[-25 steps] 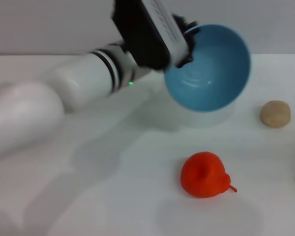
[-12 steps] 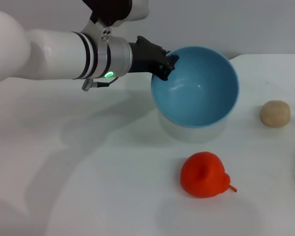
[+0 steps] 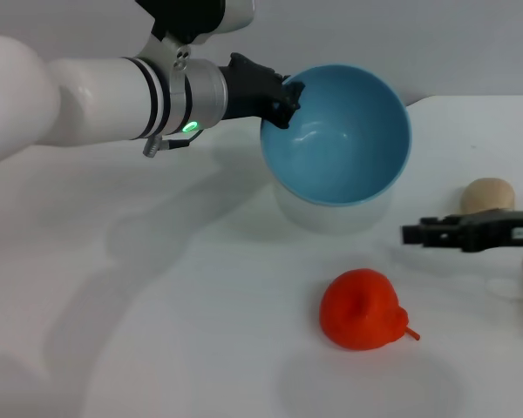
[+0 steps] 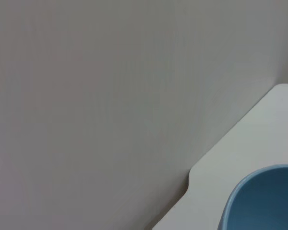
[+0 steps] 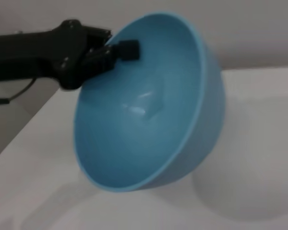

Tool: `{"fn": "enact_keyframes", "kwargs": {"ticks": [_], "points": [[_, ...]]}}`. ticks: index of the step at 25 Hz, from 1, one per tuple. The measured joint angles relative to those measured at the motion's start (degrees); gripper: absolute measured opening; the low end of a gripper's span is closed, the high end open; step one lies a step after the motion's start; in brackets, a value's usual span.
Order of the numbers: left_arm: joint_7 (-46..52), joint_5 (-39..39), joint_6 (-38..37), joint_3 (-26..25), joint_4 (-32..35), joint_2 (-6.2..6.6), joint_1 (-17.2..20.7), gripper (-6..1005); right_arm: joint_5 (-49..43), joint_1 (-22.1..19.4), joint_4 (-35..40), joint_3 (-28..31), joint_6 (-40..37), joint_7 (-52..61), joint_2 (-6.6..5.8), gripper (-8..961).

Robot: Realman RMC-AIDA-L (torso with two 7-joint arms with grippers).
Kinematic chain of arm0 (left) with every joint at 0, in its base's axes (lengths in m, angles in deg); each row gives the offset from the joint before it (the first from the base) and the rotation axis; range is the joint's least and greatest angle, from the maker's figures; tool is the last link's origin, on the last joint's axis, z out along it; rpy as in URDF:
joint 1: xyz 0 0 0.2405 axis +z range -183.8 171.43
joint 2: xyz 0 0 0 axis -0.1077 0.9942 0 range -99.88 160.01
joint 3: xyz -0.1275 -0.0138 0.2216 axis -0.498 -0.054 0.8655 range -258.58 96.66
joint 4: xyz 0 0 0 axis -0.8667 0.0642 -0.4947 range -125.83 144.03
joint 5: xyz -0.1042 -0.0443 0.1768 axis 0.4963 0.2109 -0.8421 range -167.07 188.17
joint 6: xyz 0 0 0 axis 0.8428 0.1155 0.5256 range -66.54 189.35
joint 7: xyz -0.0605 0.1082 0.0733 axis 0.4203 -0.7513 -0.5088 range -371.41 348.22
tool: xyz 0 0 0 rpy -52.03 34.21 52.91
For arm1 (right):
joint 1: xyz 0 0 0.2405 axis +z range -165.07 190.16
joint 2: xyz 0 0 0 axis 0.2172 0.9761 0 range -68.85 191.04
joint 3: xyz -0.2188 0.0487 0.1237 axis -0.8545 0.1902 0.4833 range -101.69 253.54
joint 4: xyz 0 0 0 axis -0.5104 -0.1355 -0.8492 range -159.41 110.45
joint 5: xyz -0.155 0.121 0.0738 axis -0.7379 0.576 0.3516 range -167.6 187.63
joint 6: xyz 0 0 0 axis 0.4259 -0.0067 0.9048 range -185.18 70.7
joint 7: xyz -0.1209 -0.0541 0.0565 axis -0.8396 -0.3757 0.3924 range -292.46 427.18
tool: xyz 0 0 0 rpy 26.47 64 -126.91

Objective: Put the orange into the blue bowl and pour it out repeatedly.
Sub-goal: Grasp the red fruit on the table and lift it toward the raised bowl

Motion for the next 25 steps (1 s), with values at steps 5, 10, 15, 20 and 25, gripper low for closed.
{"fn": "enact_keyframes", "kwargs": {"ticks": [5, 10, 15, 20, 25], "points": [[0.0, 0.0, 0.4, 0.0, -1.4, -0.02, -0.3, -1, -0.8, 2.7, -5.7, -3.7, 1.7, -0.1, -0.14, 504], [-0.1, 0.0, 0.6, 0.1, -1.6, -0.05, -0.3, -1, -0.9, 3.9, -8.1, -6.8, 3.2, 0.5, 0.08, 502], [-0.4, 0.0, 1.9, 0.6, -1.7, -0.07, 0.0, -2, 0.5, 4.3, -11.2, -7.7, 4.2, -1.5, 0.34, 501], [-0.2, 0.0, 2.5, 1.4, -1.8, -0.04, -0.1, -2, 0.6, 5.4, -13.2, -8.2, 4.8, -2.3, 0.35, 499], [-0.2, 0.0, 2.6, 1.5, -1.8, -0.04, -0.1, -2, 0.5, 5.3, -13.0, -9.5, 5.1, -2.4, 0.25, 448]]}}
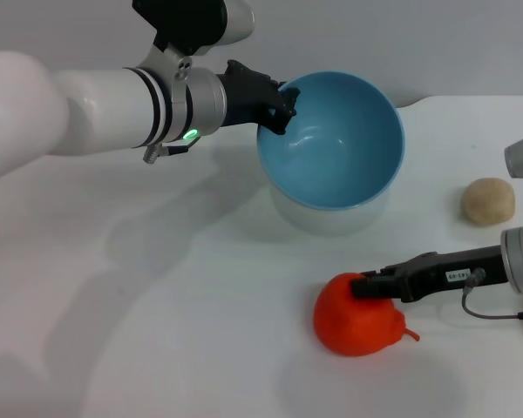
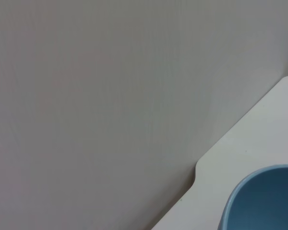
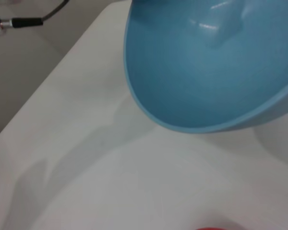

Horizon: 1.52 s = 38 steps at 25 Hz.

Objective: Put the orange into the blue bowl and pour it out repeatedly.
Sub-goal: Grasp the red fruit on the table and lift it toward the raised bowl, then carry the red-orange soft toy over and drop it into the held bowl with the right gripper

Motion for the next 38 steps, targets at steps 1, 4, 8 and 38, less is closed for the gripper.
{"fn": "enact_keyframes", "kwargs": {"ticks": [1, 4, 8, 38], "points": [[0.0, 0.0, 0.0, 0.0, 0.0, -0.02, 0.0, -2, 0.0, -0.1, 0.2, -0.1, 0.0, -0.2, -0.01, 438], [0.0, 0.1, 0.1, 0.0, 0.0, -0.06, 0.2, -2, 0.4, -0.4, 0.5, 0.0, -0.1, -1.6, 0.0, 302], [0.0, 0.2, 0.1, 0.3, -0.2, -0.06, 0.4, -2, 0.8, -0.7, 0.9, 0.3, -1.0, -3.7, 0.04, 99], [3.0, 0.4, -13.9, 5.6, 3.4, -0.27, -3.1, -1, 17.0, -7.2, 19.0, 11.7, -23.0, -2.1, -2.66, 26]]}}
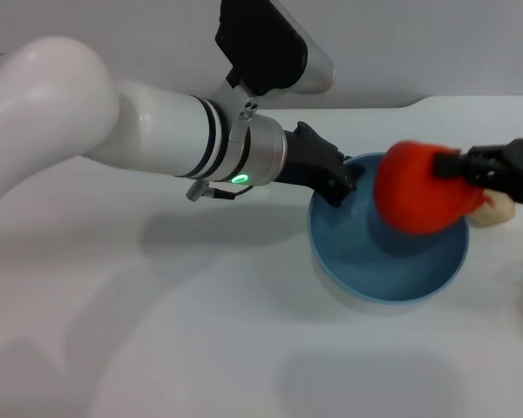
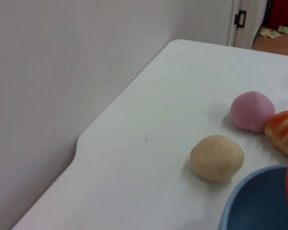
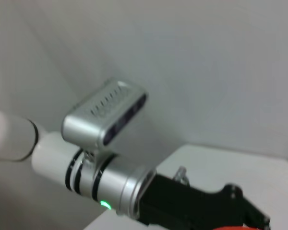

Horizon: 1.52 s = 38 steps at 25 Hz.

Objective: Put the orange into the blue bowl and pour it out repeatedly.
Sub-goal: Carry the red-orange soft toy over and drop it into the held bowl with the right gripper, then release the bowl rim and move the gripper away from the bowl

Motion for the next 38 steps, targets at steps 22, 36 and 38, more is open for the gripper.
{"fn": "enact_keyframes", "kwargs": {"ticks": [22, 36, 38], "points": [[-0.7, -0.4, 13.7, 1.8, -7.1, 0.1, -0.2, -1, -2.1, -2.2, -2.8, 9.2, 3.3, 0.7, -0.33, 505], [-0.1, -3.3, 14.3, 1.5, -16.1, 0.14, -2.9, -1, -1.9, -4.2, -3.0, 11.7, 2.3, 1.6, -0.6, 504], [-0.2, -3.3, 14.3, 0.8, -16.9, 0.25, -2.9, -1, -1.9, -4.0, -3.1, 11.7, 2.4, 1.6, -0.6, 503]]}}
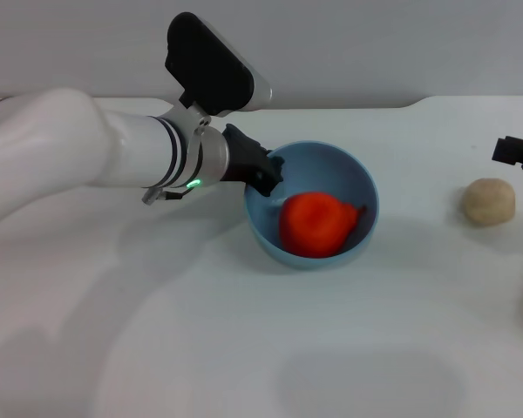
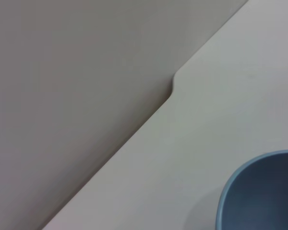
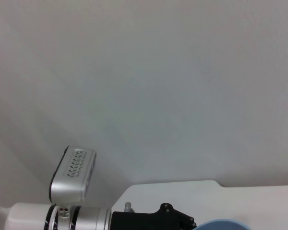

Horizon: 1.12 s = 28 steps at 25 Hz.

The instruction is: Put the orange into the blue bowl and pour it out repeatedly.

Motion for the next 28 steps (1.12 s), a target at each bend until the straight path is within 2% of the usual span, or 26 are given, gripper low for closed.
{"fn": "enact_keyframes", "kwargs": {"ticks": [6, 12, 17, 21, 26, 28], "points": [[0.1, -1.5, 0.9, 0.2, 0.6, -0.11, 0.6, -1, 0.0, 0.2, -0.1, 0.0, 0.5, 0.0, -0.1, 503], [0.2, -1.7, 0.7, 0.2, 2.0, -0.13, 0.8, 44, 0.0, 0.2, -0.3, 0.1, 1.3, -0.2, -0.09, 502], [-0.1, -2.3, 1.1, 0.0, 3.3, -0.01, 1.7, 225, 0.0, 0.1, -0.3, 0.1, 2.2, -0.3, -0.13, 503], [0.0, -3.0, 1.5, -0.5, 5.4, 0.12, 2.8, 333, 0.0, 0.0, -0.2, 0.1, 3.1, -0.4, -0.22, 504], [-0.4, -3.1, 2.8, -2.7, 10.9, 0.26, 5.0, 467, 0.9, 0.0, 0.1, 0.1, 6.9, -3.0, 0.01, 505], [-0.3, -3.1, 4.3, -4.2, 13.9, 0.29, 6.6, 551, 2.7, -0.1, -0.1, 0.2, 7.9, -6.4, 0.18, 504]]}}
